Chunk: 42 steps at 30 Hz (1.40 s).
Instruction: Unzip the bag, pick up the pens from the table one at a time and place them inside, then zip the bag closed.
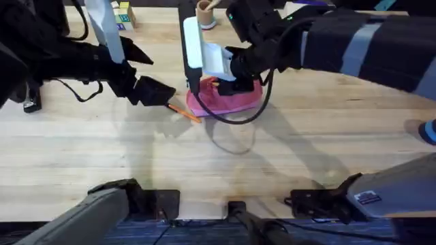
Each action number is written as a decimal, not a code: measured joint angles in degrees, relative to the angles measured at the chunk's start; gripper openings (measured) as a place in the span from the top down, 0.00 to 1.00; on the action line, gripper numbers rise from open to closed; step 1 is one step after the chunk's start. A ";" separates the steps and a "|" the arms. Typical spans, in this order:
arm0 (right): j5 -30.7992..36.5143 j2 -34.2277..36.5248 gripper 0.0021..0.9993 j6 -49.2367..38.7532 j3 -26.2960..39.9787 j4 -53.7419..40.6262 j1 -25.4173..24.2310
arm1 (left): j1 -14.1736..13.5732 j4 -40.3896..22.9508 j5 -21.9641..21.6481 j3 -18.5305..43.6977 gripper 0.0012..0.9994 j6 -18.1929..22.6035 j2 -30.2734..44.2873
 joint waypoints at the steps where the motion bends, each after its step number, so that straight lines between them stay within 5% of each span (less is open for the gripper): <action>1: 0.00 -0.01 0.97 0.00 0.00 -0.01 0.11 | 0.00 0.01 0.00 0.00 0.01 0.00 0.00; 9: -0.22 0.00 0.93 0.00 0.00 -0.02 0.25 | 0.00 0.00 0.00 0.00 0.01 0.00 0.00; 10: -0.32 0.00 0.86 0.19 0.00 -0.02 0.25 | 0.00 0.00 0.00 0.00 0.01 0.00 0.00; 16: -0.51 0.00 0.04 -0.05 0.00 0.13 0.36 | 0.00 0.00 0.00 0.00 0.01 0.00 0.00; 17: -0.51 0.00 0.01 0.03 0.00 0.13 0.36 | 0.00 0.00 0.00 0.00 0.01 0.00 0.00; 36: -0.48 -1.79 0.00 9.86 0.00 -0.38 0.39 | 0.00 -1.38 0.00 0.00 0.01 -0.31 0.00; 39: -0.44 -4.27 0.00 12.06 0.00 -1.04 0.36 | 0.00 -0.23 0.00 0.00 0.01 -4.51 0.00; 42: -0.88 -6.81 0.00 13.86 0.00 -2.41 0.48 | 0.00 0.33 0.00 0.00 0.01 -13.22 0.00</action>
